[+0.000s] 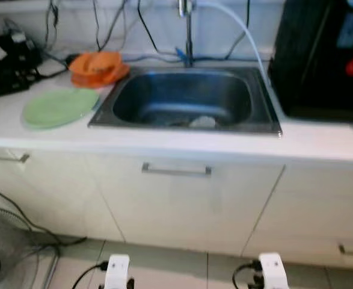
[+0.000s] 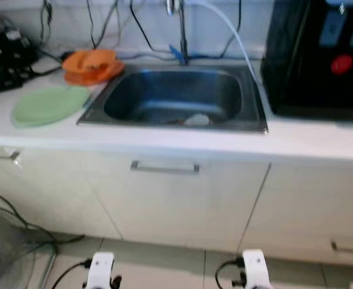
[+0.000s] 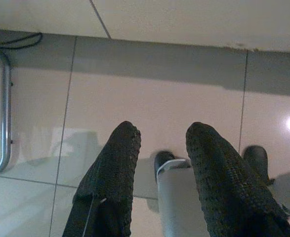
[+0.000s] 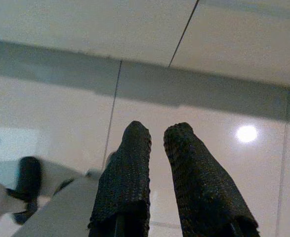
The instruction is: Kitchen organization
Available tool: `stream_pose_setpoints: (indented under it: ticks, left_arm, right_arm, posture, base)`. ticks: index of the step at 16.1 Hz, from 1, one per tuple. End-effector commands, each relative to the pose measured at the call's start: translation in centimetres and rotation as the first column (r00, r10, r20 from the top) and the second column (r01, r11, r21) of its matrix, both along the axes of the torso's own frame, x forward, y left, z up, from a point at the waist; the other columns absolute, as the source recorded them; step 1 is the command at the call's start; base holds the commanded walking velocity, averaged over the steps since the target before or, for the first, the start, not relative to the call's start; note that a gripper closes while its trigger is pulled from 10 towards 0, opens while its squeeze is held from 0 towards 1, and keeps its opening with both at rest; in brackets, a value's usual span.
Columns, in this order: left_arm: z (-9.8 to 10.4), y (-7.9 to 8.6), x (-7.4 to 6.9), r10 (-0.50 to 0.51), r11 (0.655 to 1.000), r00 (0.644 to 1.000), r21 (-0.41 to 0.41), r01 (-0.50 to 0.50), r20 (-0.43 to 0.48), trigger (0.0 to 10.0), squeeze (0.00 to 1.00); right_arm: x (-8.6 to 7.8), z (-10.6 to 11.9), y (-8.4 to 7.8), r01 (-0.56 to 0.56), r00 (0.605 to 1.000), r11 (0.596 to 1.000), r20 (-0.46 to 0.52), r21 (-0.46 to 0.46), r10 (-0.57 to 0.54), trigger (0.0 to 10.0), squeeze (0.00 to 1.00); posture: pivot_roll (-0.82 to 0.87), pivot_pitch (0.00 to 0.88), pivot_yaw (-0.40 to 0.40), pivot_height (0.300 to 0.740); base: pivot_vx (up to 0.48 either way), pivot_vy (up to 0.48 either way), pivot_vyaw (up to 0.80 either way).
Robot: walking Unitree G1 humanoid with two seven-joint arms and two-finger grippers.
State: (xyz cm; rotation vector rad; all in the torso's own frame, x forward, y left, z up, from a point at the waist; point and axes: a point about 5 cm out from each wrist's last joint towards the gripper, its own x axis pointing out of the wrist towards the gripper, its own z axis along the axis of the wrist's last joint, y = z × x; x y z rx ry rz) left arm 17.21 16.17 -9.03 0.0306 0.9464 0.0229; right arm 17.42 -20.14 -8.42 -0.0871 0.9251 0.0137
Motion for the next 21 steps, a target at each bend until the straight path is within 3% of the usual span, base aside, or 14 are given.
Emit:
stream_pose_setpoints:
  ticks: [1,13,21]
  left_arm:
    - [0.00,1.36,-0.24,0.002,0.999,1.000,0.032,-0.002,-0.006,10.0,0.00]
    - [-0.02,1.17,-0.21,-0.068,0.997,0.998,0.042,0.068,-0.017,10.0,0.00]
    - [-0.08,1.14,-0.35,-0.052,0.998,0.998,0.041,0.053,-0.018,10.0,0.00]
  right_arm:
    - [0.21,-0.09,1.17,-0.016,1.000,1.000,0.001,0.025,0.016,10.0,0.00]
    - [0.24,-0.13,1.50,-0.027,1.000,0.999,-0.003,0.020,0.027,10.0,0.00]
    - [0.06,-0.23,1.55,-0.021,1.000,1.000,-0.009,0.020,0.021,10.0,0.00]
  posture:
    - [0.06,0.031,0.063,0.740]
    - [0.06,0.008,0.073,0.740]
    - [0.06,0.028,0.069,0.740]
  base:
    - [0.000,0.000,0.00]
    - [0.000,0.000,0.00]
    - [0.000,0.000,0.00]
